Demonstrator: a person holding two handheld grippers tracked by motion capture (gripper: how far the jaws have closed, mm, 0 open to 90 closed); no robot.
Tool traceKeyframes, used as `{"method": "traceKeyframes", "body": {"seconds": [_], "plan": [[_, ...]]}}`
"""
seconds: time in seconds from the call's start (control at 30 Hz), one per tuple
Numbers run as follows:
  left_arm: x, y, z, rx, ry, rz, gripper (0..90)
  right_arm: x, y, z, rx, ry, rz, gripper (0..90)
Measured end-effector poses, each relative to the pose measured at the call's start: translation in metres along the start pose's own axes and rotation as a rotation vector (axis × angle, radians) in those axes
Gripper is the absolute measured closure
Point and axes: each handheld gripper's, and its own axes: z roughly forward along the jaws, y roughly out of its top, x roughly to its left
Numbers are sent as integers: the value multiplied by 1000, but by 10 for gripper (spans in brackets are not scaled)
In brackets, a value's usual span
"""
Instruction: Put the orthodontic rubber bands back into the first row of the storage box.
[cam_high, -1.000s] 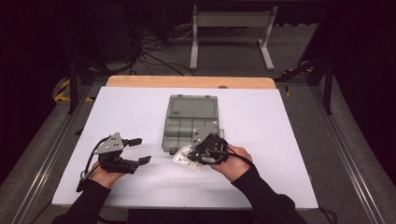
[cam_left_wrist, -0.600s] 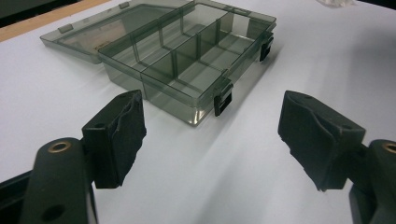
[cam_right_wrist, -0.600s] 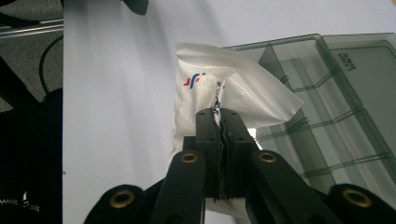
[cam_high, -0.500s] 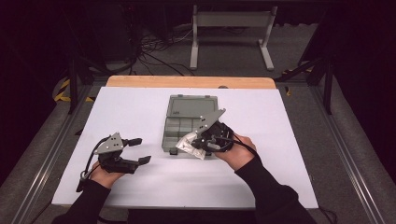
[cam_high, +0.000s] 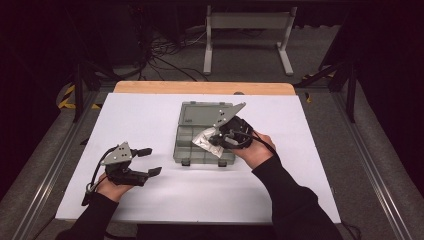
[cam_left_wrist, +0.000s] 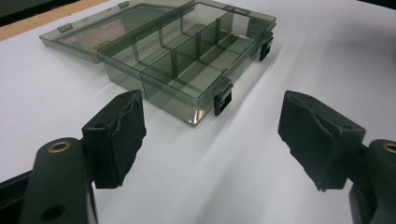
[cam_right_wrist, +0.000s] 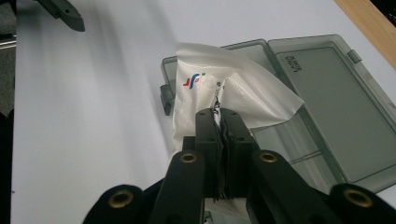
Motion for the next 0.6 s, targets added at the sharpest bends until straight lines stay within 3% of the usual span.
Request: {"method": "traceKeyframes", "body": {"seconds": [0.6], "plan": [[0,0,0,-1,-2,-7,236,-29,-1,13,3,-44,46,867]]}}
